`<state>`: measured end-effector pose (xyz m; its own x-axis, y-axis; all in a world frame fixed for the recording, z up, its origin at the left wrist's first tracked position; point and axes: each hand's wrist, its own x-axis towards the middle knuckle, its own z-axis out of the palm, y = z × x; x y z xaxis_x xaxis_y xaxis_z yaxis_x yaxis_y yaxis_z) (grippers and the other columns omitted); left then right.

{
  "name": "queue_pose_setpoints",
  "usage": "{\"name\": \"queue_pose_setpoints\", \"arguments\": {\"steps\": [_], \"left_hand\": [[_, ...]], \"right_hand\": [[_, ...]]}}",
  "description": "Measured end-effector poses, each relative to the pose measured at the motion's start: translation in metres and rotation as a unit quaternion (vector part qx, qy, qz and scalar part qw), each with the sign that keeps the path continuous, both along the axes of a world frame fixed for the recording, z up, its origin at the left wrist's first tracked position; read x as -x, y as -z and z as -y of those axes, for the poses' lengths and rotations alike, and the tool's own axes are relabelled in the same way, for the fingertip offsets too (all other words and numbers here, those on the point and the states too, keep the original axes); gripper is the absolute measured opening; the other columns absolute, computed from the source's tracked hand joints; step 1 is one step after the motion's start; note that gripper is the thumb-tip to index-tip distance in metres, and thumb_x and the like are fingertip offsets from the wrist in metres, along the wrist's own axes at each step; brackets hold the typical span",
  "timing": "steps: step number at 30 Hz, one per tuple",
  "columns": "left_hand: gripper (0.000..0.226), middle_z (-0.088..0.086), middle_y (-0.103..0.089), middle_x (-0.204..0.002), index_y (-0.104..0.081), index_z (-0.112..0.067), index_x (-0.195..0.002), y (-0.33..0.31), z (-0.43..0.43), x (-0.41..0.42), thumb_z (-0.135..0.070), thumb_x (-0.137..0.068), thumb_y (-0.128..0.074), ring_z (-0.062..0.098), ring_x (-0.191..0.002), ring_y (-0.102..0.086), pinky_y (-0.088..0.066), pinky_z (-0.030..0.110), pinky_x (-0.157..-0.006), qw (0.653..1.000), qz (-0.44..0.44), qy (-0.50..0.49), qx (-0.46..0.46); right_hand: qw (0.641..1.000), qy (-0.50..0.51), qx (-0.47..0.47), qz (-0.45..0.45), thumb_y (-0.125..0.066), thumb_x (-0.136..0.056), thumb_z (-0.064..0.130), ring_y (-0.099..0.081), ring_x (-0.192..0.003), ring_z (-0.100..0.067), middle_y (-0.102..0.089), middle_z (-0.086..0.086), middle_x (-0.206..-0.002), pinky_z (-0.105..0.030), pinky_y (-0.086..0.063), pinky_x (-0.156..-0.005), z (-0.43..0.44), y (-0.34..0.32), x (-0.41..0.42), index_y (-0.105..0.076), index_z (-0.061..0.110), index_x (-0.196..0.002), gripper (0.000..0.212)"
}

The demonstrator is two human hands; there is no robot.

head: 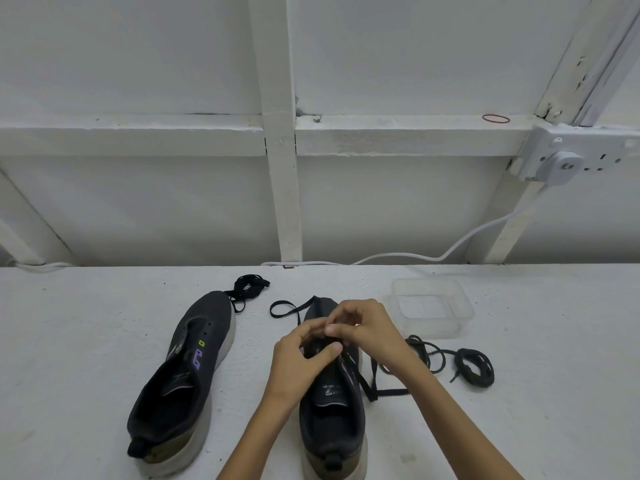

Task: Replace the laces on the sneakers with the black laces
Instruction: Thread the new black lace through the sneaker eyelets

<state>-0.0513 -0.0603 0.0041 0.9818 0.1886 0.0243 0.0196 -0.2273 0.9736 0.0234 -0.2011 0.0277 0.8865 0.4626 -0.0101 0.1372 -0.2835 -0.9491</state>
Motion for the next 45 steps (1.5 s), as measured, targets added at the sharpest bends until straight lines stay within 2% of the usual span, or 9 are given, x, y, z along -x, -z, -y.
{"name": "queue_pose_setpoints", "arguments": {"steps": [8, 11, 15, 24, 37, 39, 41, 43, 45], "left_hand": [[0.025, -0.015, -0.072, -0.092, -0.066, -0.032, -0.098, 0.001, 0.011, 0.002, -0.029, -0.077, -0.079, -0.002, -0.091, -0.065, -0.049, 0.010, -0.079, 0.998, -0.022, 0.010, -0.057], [0.024, -0.018, -0.072, -0.093, -0.066, -0.031, -0.096, 0.002, 0.009, 0.003, -0.029, -0.077, -0.080, -0.004, -0.092, -0.065, -0.048, 0.009, -0.080, 0.999, -0.020, 0.011, -0.049], [0.026, -0.018, -0.072, -0.093, -0.067, -0.031, -0.097, 0.000, 0.003, -0.003, -0.032, -0.075, -0.080, -0.003, -0.092, -0.065, -0.050, 0.013, -0.081, 0.997, -0.027, 0.031, -0.064], [0.015, -0.002, -0.075, -0.091, -0.070, -0.020, -0.095, 0.000, 0.011, -0.014, -0.009, -0.084, -0.072, 0.014, -0.087, -0.070, -0.054, 0.024, -0.083, 0.997, -0.006, 0.070, 0.037], [0.009, 0.004, -0.075, -0.084, -0.068, -0.008, -0.094, 0.006, 0.011, -0.015, -0.015, -0.093, -0.062, 0.019, -0.082, -0.071, -0.054, 0.024, -0.082, 0.993, -0.014, 0.069, 0.090], [0.016, 0.005, -0.074, -0.083, -0.069, -0.007, -0.093, 0.008, 0.009, -0.015, -0.017, -0.096, -0.058, 0.018, -0.081, -0.071, -0.054, 0.024, -0.080, 0.993, -0.026, 0.063, 0.099], [0.018, 0.006, -0.074, -0.081, -0.070, -0.006, -0.092, 0.010, 0.009, -0.015, -0.017, -0.097, -0.056, 0.017, -0.079, -0.070, -0.052, 0.022, -0.078, 0.992, -0.032, 0.054, 0.111], [0.018, 0.005, -0.074, -0.079, -0.069, -0.005, -0.091, 0.011, 0.010, -0.016, -0.015, -0.096, -0.056, 0.016, -0.077, -0.070, -0.052, 0.020, -0.076, 0.992, -0.029, 0.051, 0.114], [0.016, 0.004, -0.074, -0.078, -0.069, -0.007, -0.093, 0.010, 0.012, -0.016, -0.015, -0.096, -0.056, 0.013, -0.075, -0.069, -0.051, 0.018, -0.075, 0.993, -0.021, 0.057, 0.103]], "right_hand": [[0.999, -0.001, -0.034, 0.022, -0.070, -0.080, -0.004, -0.056, -0.055, -0.012, -0.066, -0.015, -0.068, -0.022, -0.047, -0.055, -0.003, -0.022, -0.001, -0.070, 0.007, -0.075, 0.012], [0.990, 0.029, -0.134, -0.010, -0.067, -0.083, -0.006, -0.051, -0.052, -0.011, -0.061, -0.013, -0.068, -0.023, -0.043, -0.051, 0.001, -0.033, -0.006, -0.068, 0.005, -0.075, 0.014], [0.992, -0.012, -0.125, -0.017, -0.067, -0.085, -0.005, -0.056, -0.053, -0.013, -0.062, -0.007, -0.067, -0.024, -0.049, -0.051, -0.001, -0.039, -0.008, -0.067, 0.002, -0.079, 0.009], [0.994, -0.006, -0.106, 0.016, -0.070, -0.080, -0.008, -0.055, -0.049, -0.017, -0.062, -0.013, -0.062, -0.023, -0.046, -0.050, -0.003, -0.043, -0.015, -0.068, 0.006, -0.072, 0.017], [0.938, 0.078, -0.338, 0.020, -0.060, -0.089, -0.009, -0.058, -0.053, -0.013, -0.064, -0.005, -0.065, -0.020, -0.050, -0.054, -0.019, -0.110, -0.047, -0.064, 0.001, -0.086, 0.011], [0.957, 0.084, -0.279, -0.008, -0.062, -0.090, -0.003, -0.064, -0.061, -0.013, -0.066, -0.010, -0.082, -0.021, -0.053, -0.055, -0.016, -0.096, -0.048, -0.063, 0.001, -0.103, 0.013], [0.989, 0.087, -0.120, -0.023, -0.069, -0.090, 0.012, -0.066, -0.068, -0.014, -0.064, -0.010, -0.102, -0.024, -0.054, -0.054, -0.004, -0.077, -0.049, -0.058, 0.005, -0.120, 0.033], [0.994, 0.040, 0.098, -0.013, -0.071, -0.088, 0.033, -0.065, -0.066, -0.015, -0.067, -0.007, -0.100, -0.025, -0.050, -0.049, 0.012, -0.060, -0.047, -0.065, 0.005, -0.110, 0.036], [0.973, -0.054, 0.216, -0.055, -0.067, -0.088, 0.046, -0.063, -0.062, -0.013, -0.071, -0.002, -0.083, -0.023, -0.045, -0.050, 0.020, -0.042, -0.036, -0.071, 0.004, -0.089, 0.042]]}}
